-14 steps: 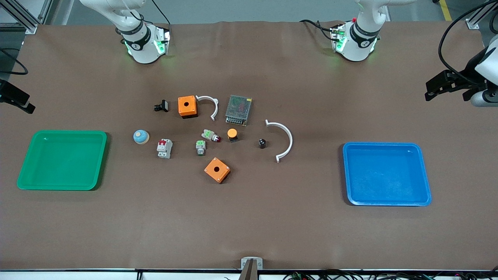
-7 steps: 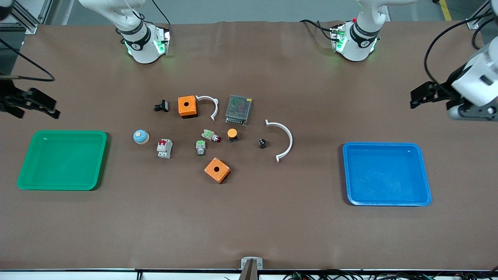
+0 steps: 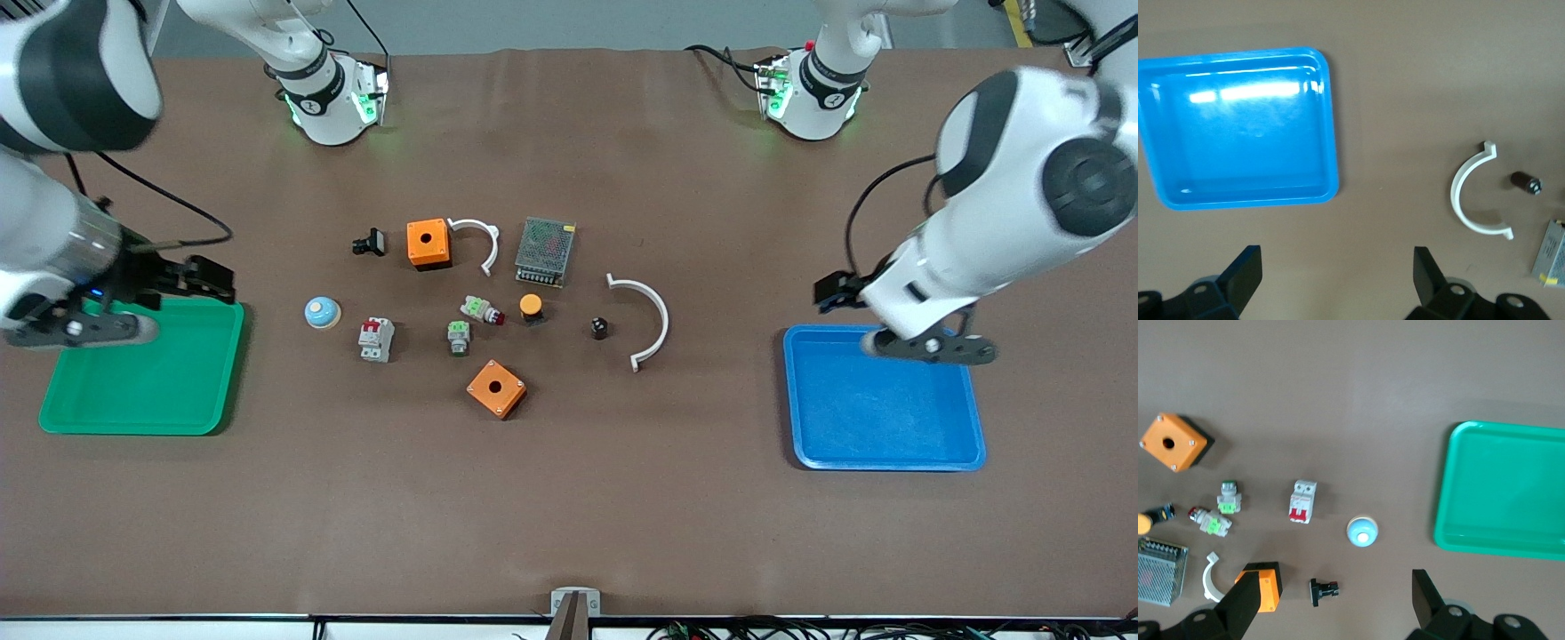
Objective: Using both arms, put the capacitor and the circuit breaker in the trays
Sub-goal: 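Move the right gripper over the breaker while the left gripper reaches the capacitor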
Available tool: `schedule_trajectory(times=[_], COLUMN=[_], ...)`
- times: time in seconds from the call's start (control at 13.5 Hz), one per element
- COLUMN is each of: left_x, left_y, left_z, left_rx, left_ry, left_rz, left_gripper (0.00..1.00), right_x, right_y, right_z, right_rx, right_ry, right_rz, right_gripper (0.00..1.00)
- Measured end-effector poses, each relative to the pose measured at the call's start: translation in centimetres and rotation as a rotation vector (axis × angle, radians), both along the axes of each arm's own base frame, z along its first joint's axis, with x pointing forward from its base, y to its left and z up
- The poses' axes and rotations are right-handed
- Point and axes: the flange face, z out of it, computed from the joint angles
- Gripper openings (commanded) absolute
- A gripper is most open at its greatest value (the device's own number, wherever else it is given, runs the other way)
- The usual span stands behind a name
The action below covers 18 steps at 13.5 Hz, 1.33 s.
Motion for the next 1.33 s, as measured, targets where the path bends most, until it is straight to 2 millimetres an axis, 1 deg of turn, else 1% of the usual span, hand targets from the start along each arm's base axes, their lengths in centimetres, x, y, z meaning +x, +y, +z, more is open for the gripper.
schedule_trajectory(times=[0.15, 0.22, 0.37, 0.52, 0.59, 0.74, 0.89, 1.04, 1.19, 1.26, 1.33], left_x=[-0.1, -0.4, -1.4, -2.6, -3.2, -4.4, -5.5, -6.6, -7.4, -7.9, -8.2], left_y=[-3.2, -5.0, -9.2, -13.3, -15.1, -18.4, -21.1, -23.2, -25.0, -25.8, -26.6], left_z=[-3.2, -4.8, -7.6, -10.1, -11.2, -13.5, -16.1, -18.7, -21.0, -22.1, -23.1], left_rx=[0.010, 0.016, 0.029, 0.032, 0.031, 0.029, 0.034, 0.042, 0.039, 0.036, 0.029], left_ry=[0.021, 0.030, 0.040, 0.032, 0.025, 0.012, 0.011, 0.016, 0.010, 0.007, 0.001], left_rz=[0.035, 0.054, 0.088, 0.114, 0.137, 0.195, 0.256, 0.314, 0.366, 0.390, 0.413], left_gripper=[1.00, 1.00, 1.00, 0.98, 0.97, 0.96, 0.95, 0.90, 0.87, 0.85, 0.83], right_x=[0.3, 0.3, 0.2, -0.2, -0.5, -1.1, -2.0, -2.8, -3.4, -3.7, -4.0], right_y=[2.8, 3.7, 5.0, 5.6, 5.7, 5.5, 5.1, 4.8, 4.7, 5.0, 5.8], right_z=[-4.1, -6.0, -9.6, -12.7, -14.2, -17.4, -20.5, -22.8, -24.2, -24.7, -25.1], right_rx=[-0.019, -0.029, -0.040, -0.007, 0.016, 0.033, 0.034, 0.035, 0.036, 0.036, 0.035], right_ry=[0.069, 0.091, 0.105, 0.107, 0.104, 0.084, 0.065, 0.041, 0.020, 0.010, -0.001], right_rz=[0.006, -0.009, -0.030, -0.049, -0.061, -0.078, -0.087, -0.095, -0.102, -0.112, -0.123], right_gripper=[0.99, 0.99, 0.99, 1.00, 0.99, 1.00, 0.99, 0.99, 0.99, 0.99, 0.99])
